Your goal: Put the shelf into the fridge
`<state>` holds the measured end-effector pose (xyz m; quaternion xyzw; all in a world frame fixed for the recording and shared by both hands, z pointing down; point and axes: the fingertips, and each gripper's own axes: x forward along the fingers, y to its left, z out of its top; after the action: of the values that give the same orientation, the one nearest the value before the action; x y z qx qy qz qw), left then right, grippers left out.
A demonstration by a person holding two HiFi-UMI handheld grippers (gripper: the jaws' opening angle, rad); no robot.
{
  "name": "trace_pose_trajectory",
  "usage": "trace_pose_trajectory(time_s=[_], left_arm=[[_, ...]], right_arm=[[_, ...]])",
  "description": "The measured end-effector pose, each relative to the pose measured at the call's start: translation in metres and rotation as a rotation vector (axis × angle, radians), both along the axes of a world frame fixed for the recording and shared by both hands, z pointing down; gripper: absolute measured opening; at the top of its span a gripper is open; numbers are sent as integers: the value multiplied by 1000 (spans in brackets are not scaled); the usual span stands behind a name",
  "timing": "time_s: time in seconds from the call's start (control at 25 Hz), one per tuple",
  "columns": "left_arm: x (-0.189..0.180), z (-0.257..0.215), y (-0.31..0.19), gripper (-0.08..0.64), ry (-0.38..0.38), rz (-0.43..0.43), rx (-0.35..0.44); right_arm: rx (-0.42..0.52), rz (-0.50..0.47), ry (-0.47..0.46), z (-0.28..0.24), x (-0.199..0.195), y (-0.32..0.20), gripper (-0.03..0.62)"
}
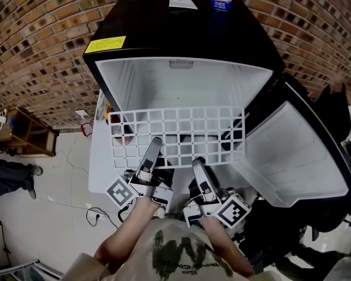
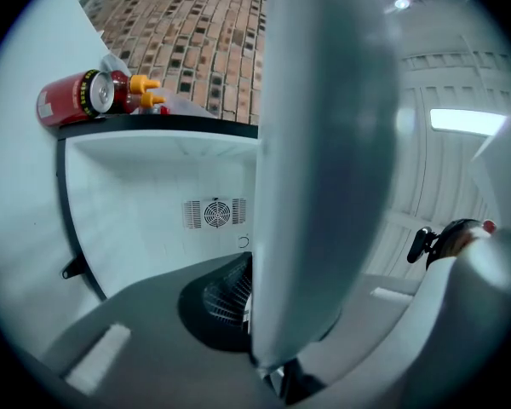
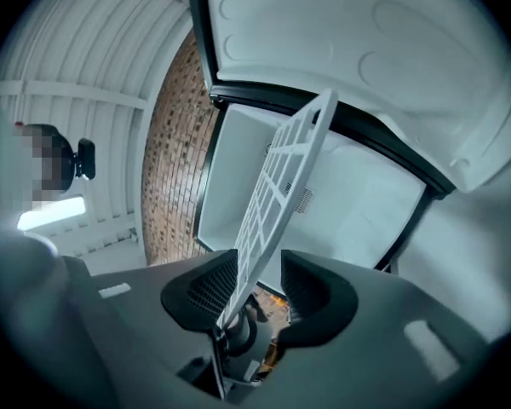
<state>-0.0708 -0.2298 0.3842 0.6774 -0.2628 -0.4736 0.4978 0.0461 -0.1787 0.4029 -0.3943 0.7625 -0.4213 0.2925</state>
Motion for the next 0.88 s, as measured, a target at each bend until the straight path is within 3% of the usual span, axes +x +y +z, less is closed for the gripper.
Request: trace_pose_trajectory(time_s=[0.12, 0.32, 0.52, 0.6, 0.88], left_arm=[[9, 3, 3, 26, -19, 36, 0], [11, 13, 3, 26, -42, 52, -31], [12, 9, 1, 26, -22, 49, -10], [14, 8, 0, 96, -11, 43, -3], [10, 15, -4, 81, -46, 8, -31]], right_arm=[[-7, 20, -33, 1, 6, -12, 132], [-27, 93, -114, 3, 21, -25, 53], [-31, 134, -170, 2, 26, -29, 46], [-53, 150, -222, 3, 29, -32, 33], [-102, 149, -306, 6, 26, -38, 25]])
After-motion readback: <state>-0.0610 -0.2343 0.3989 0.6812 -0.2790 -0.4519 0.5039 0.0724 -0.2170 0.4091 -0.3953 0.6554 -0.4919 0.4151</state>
